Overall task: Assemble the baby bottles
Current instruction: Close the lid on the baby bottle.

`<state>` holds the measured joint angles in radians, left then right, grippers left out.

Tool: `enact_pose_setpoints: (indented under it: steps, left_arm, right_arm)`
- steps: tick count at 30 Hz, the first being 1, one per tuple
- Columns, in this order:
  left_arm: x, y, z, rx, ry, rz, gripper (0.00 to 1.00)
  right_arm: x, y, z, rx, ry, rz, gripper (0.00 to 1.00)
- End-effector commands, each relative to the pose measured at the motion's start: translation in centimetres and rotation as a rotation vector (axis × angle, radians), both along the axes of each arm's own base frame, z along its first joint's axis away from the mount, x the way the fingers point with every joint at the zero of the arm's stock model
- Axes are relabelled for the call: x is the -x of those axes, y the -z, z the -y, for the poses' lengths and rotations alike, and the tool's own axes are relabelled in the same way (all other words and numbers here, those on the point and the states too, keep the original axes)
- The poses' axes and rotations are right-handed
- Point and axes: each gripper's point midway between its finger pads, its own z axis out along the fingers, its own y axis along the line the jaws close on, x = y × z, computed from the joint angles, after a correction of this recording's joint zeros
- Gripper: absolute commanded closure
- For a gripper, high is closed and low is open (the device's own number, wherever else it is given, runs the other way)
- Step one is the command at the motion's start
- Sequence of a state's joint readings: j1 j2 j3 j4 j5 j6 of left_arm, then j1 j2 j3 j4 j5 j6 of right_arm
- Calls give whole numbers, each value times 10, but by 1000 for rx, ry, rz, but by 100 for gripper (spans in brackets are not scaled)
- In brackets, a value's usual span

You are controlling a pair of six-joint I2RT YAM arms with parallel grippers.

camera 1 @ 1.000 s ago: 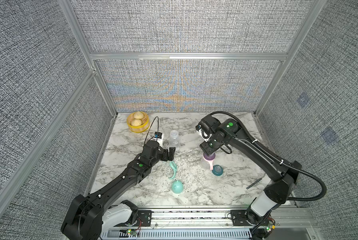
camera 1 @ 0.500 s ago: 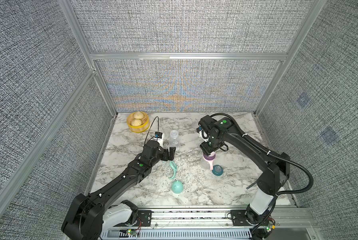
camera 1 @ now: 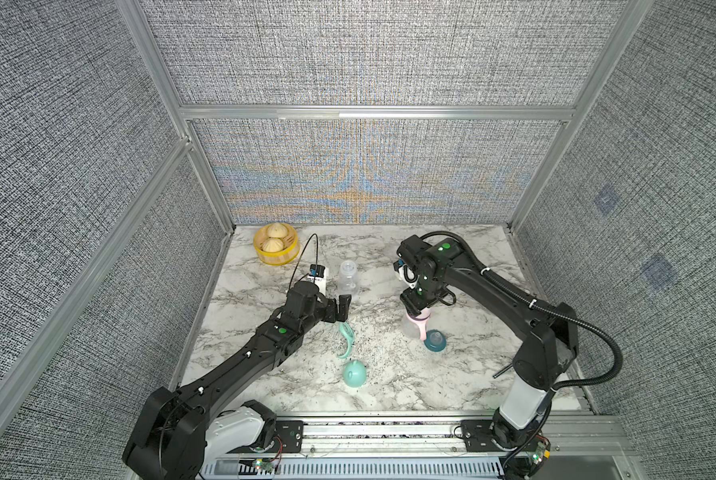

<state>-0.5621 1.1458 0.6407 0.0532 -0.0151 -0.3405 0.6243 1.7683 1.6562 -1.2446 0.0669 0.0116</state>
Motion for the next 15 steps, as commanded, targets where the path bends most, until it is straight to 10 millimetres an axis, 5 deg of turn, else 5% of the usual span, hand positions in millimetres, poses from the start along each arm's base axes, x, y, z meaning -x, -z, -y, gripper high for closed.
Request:
enact_pose_setpoints:
  steps: [1,15]
  left_arm:
    - [-1,-5,2,13,9,16,0]
    - [-2,-6,3,10,12,15,0]
  right_arm:
    - [1,0,0,-17,0,0,31]
    - [5,12,0,-31,14,-18,31]
